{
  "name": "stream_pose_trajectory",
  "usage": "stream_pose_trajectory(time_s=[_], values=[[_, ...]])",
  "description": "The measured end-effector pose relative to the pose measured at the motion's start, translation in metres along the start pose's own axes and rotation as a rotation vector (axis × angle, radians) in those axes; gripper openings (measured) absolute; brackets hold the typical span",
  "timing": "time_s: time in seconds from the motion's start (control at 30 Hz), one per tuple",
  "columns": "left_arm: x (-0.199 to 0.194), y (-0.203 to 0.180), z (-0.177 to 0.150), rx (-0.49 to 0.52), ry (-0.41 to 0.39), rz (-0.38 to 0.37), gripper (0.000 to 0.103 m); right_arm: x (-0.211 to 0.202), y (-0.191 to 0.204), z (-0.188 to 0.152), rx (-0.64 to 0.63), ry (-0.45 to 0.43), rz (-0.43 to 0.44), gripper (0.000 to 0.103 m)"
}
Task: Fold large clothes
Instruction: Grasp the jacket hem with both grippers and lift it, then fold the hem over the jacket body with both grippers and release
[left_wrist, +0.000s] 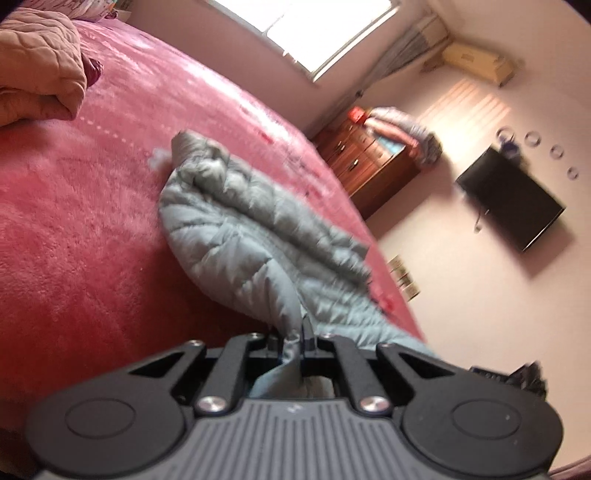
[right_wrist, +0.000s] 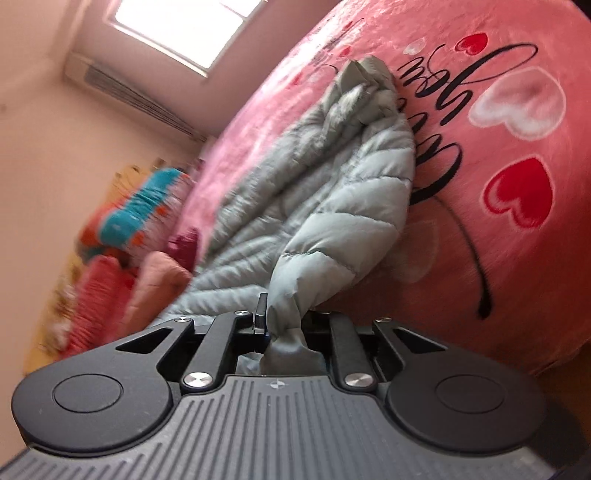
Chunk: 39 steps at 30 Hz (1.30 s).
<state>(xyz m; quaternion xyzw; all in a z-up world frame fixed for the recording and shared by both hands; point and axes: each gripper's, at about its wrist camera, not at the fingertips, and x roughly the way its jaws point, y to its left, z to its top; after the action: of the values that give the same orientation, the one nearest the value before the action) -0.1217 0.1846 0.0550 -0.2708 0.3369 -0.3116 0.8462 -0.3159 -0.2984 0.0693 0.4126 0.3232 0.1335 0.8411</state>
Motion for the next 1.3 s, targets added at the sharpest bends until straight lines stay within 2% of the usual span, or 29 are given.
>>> stream_pose_trajectory(time_s=[0.23, 0.33, 0.5, 0.6, 0.83, 1.13, 1.23, 1.3], values=[[-0.051, -0.015, 0.004, -0.010, -0.105, -0.088, 0.003, -0.023, 0.022, -0.011, 0.055, -0.006, 0.142, 0.015], [-0.065, -0.017, 0.008, -0.026, -0.148, -0.101, 0.003, -0.030, 0.026, -0.009, 0.102, -0.014, 0.199, 0.015], [-0.056, -0.004, 0.029, -0.121, -0.179, -0.093, 0.003, -0.020, 0.027, 0.010, 0.189, -0.054, 0.228, 0.015], [-0.042, 0.005, 0.048, -0.148, -0.190, -0.042, 0.003, -0.008, 0.025, 0.032, 0.221, -0.098, 0.205, 0.015], [0.013, 0.022, 0.095, -0.218, -0.193, 0.012, 0.003, 0.033, 0.011, 0.085, 0.317, -0.191, 0.209, 0.015], [0.095, 0.060, 0.131, -0.313, -0.126, 0.139, 0.004, 0.111, -0.035, 0.128, 0.468, -0.226, 0.184, 0.019], [0.112, 0.068, 0.137, -0.310, -0.109, 0.171, 0.006, 0.135, -0.049, 0.139, 0.485, -0.237, 0.177, 0.023], [0.120, 0.071, 0.143, -0.314, -0.102, 0.187, 0.010, 0.152, -0.058, 0.146, 0.488, -0.248, 0.172, 0.027]])
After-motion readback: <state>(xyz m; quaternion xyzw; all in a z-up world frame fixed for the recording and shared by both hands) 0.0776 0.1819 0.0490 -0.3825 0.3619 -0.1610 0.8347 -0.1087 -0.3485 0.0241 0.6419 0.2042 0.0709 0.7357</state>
